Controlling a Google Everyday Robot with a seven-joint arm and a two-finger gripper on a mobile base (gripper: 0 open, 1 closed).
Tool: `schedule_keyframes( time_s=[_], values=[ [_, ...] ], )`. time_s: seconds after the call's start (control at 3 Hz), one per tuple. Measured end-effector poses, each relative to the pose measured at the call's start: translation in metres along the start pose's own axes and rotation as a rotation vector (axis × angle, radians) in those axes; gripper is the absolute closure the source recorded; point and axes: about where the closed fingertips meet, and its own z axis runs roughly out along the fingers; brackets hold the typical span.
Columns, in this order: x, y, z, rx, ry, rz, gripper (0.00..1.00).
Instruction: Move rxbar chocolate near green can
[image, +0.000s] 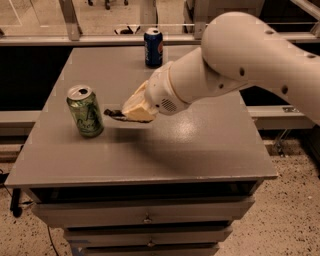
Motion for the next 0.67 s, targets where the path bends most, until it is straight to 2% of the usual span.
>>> schedule_keyframes(
  time_s=[0.33,0.67],
  values=[
    [-0.011,0.018,0.025,-0.039,-0.016,0.004,0.82],
    [-0.016,0.028,0.043,-0.057,-0.022,0.012,0.59]
  ],
)
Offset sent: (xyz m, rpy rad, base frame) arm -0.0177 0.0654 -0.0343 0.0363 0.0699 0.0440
